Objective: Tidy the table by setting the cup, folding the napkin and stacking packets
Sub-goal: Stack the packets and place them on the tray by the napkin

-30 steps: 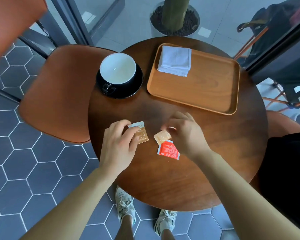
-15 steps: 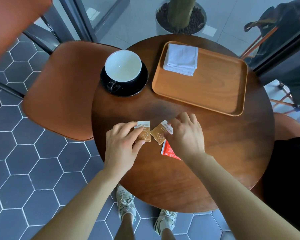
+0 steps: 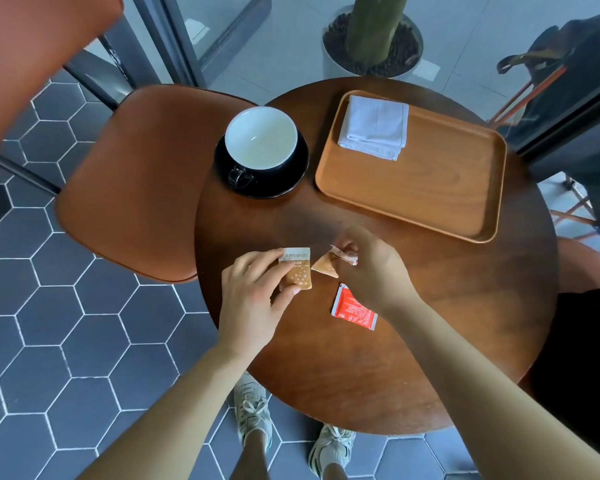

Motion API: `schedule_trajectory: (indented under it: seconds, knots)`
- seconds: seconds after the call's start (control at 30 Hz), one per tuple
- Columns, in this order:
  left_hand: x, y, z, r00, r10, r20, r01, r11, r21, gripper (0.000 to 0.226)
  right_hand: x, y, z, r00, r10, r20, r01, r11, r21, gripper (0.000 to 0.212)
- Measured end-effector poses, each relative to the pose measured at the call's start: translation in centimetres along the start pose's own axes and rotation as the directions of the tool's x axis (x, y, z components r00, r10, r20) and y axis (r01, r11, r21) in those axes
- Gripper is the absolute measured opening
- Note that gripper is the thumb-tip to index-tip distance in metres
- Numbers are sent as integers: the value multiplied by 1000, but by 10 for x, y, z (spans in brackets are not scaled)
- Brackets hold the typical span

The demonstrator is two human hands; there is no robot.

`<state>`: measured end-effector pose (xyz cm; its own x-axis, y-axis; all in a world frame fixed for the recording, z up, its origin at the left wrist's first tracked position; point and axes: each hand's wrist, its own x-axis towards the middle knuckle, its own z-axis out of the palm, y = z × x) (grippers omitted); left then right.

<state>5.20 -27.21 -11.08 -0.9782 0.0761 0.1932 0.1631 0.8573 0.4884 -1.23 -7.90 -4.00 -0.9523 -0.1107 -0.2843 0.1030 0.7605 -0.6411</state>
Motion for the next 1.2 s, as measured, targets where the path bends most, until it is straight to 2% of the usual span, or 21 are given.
schedule_trajectory:
  seconds: [0.07, 0.17, 0.2, 0.27, 0.33, 0.4, 0.47, 0.53, 0.67, 0.87, 1.03, 1.2]
  knots:
    - [1, 2, -3, 999, -34, 14, 34, 999, -39, 34, 2, -5, -5, 999, 27, 37, -33, 988, 148, 21]
    - [-2, 6, -12, 995, -95, -22, 91, 984, -151, 35, 8, -15, -4, 987, 47, 155, -94, 946, 310, 36]
    - [-4, 7, -15, 993, -111, -51, 101, 980, -169, 34, 9, -18, 0, 981, 42, 189, -98, 950, 296, 42]
    - [-9, 11, -19, 984, -157, -86, 141, 975, -173, 33, 8, -22, 12, 980, -4, 197, -28, 987, 159, 50]
    - [-12, 15, -22, 975, -205, -84, 188, 968, -168, 33, 6, -23, 22, 993, -91, 68, 91, 996, 7, 49]
    - [-15, 16, -24, 978, -199, -70, 188, 972, -145, 31, 1, -20, 27, 986, -140, -87, 140, 990, -13, 42]
    - [-17, 15, -23, 984, -172, -42, 167, 981, -99, 33, -2, -16, 29, 984, -97, -150, 94, 995, -28, 33]
    - [-19, 16, -21, 990, -140, -11, 140, 990, -26, 36, -4, -12, 33, 992, -32, -121, 23, 997, -80, 25]
    - [-22, 20, -19, 991, -117, 60, 112, 991, 78, 39, -6, -19, 45, 998, -15, -67, 6, 992, -129, 32]
    - [-27, 28, -14, 987, -142, 73, 133, 985, 109, 46, -2, -32, 60, 988, 35, -154, -33, 999, 19, 43]
    - [-28, 25, -12, 990, -125, 67, 119, 990, 79, 52, -1, -34, 59, 984, 153, -89, -133, 971, 198, 45]
    - [-30, 22, -10, 988, -130, 87, 126, 991, 52, 59, -2, -37, 57, 954, 300, 4, -276, 872, 403, 36]
